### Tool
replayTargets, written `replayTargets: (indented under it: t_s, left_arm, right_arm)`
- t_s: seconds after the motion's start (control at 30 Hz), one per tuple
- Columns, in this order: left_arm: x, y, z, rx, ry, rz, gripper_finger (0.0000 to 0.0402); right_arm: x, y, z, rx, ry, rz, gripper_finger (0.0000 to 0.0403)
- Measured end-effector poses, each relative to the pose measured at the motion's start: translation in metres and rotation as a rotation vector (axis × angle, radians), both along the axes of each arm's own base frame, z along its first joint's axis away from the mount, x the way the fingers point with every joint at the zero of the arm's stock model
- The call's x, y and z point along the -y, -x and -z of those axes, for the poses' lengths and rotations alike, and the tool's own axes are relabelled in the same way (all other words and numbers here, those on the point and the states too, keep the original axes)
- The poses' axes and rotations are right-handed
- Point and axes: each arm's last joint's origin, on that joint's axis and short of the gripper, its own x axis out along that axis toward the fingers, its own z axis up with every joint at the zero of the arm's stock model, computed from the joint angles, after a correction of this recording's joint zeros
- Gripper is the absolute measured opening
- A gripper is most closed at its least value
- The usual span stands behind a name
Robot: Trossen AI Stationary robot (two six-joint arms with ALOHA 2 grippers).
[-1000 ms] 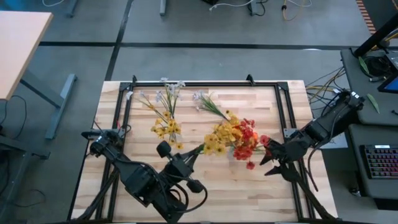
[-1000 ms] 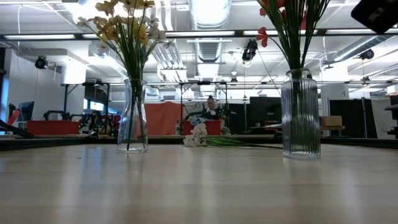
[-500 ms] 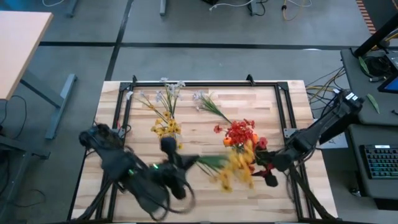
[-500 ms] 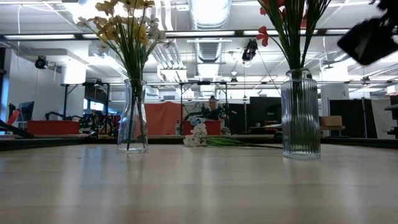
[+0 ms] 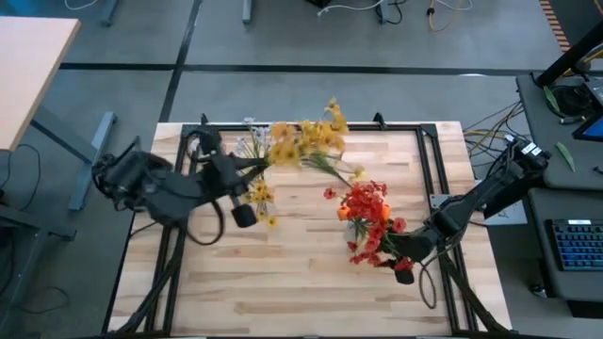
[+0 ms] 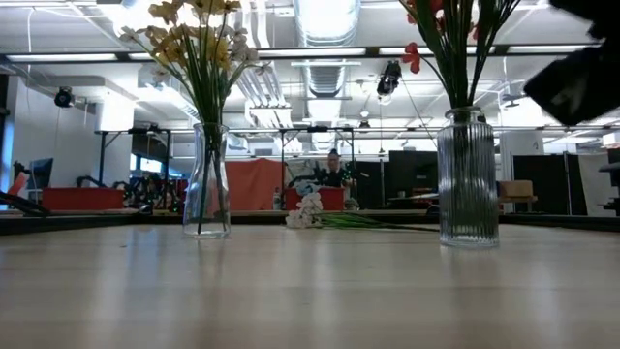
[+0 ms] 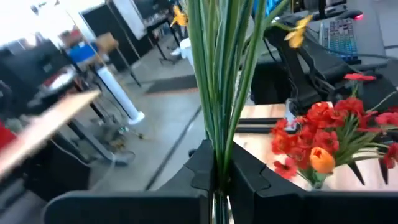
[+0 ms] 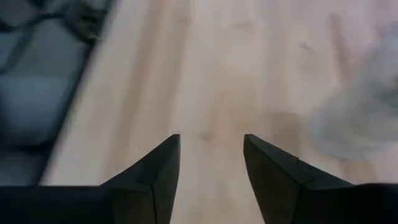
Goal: Sort flowers into vase by color
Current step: Put the yellow flower into the left transparent vase
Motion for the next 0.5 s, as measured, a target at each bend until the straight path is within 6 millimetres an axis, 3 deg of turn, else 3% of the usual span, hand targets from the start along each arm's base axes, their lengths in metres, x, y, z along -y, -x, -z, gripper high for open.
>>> replayTargets:
  t_s: [0.13,0.27,0.37,0.5]
  left_arm:
    - [0.005,-0.012,0.010,0.007,0.038,-0.010,0.0005]
    - [0.012,-0.018,0.020,0.035,0.079,-0.049,0.0005]
    - [0.029,-0.024,0.047,-0.011,0.059,-0.063,0.0005]
    - [0.065,-0.024,0.092,-0.046,-0.034,-0.081,0.0005]
  right_arm:
    - [-0.008,0.007,-0.017,0.038,-0.068,-0.055,0.0148]
    - [-0.006,0.022,-0.029,-0.042,-0.123,-0.010,0.0132]
    - [-0.010,0.032,-0.036,-0.061,-0.196,-0.001,0.0123]
    - [-0.030,0.039,-0.048,0.088,-0.267,-0.056,0.0113]
